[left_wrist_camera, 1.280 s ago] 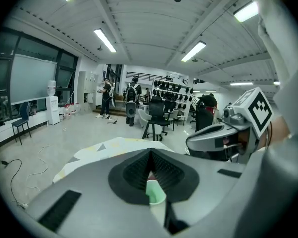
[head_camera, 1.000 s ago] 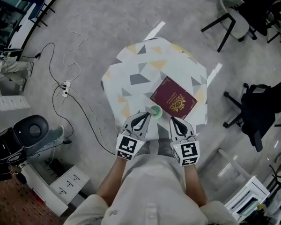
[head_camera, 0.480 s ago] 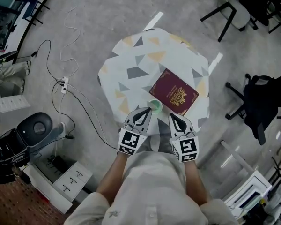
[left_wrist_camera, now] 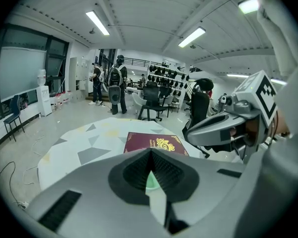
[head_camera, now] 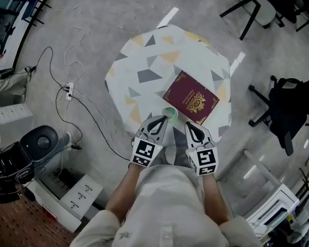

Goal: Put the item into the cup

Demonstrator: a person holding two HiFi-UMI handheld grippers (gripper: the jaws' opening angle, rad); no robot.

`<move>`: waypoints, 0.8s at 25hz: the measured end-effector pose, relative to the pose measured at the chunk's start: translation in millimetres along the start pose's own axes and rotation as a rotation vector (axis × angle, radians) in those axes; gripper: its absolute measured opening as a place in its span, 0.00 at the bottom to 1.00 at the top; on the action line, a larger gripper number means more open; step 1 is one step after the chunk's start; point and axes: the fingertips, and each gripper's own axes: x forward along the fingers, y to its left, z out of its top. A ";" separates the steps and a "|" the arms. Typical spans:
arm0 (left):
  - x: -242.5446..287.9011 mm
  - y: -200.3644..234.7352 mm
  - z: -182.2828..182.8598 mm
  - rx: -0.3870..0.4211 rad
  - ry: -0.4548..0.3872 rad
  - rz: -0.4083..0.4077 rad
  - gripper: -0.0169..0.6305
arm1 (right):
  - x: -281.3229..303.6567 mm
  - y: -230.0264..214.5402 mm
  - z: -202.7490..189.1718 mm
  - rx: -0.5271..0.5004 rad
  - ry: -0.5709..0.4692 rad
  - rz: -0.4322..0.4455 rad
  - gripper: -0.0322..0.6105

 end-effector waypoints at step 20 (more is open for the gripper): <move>31.7 -5.8 -39.7 0.009 0.146 -0.012 0.04 | 1.7 -9.4 -16.0 0.018 0.030 -0.002 0.06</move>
